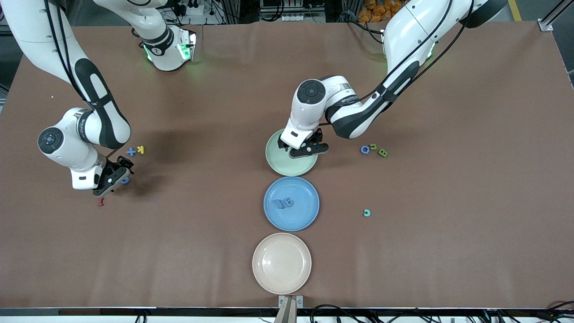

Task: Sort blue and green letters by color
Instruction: 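Lower the right gripper onto the blue c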

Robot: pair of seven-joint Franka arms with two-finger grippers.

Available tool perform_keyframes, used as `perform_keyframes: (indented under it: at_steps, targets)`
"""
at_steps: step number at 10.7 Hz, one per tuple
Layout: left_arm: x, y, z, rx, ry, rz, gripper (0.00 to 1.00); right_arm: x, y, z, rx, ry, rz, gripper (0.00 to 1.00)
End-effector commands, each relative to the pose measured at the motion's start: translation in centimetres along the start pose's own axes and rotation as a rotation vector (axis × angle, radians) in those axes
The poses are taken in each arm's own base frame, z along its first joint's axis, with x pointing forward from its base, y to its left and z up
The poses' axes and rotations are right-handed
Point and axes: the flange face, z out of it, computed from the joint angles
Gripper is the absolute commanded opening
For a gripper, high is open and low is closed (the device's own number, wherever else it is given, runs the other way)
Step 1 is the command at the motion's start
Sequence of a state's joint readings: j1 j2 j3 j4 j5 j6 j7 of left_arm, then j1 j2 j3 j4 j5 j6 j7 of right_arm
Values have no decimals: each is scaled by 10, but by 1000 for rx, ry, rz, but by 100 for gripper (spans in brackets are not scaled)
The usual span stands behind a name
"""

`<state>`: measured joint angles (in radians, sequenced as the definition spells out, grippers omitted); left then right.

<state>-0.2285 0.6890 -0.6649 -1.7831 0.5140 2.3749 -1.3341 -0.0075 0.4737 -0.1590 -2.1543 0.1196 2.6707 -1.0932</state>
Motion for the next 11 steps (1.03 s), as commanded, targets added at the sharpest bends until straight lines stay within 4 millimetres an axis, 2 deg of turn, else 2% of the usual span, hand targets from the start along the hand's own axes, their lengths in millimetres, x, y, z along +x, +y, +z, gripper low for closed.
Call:
perform_keyframes:
  at_steps: [1,4,10,11]
  targets:
    - [2,3,0,-3,3,-7,100,-8,-3,6,37,-10,9,100]
    - [2,3,0,-2,4,-7,100,-11,-7,10,77,-30,10,100]
    - [3,2,-1,-2,4,-9,100,-14,-2,8,73,-28,20,100]
    - [4,2,-1,-4,5,-10,100,-14,-2,8,71,-27,20,80]
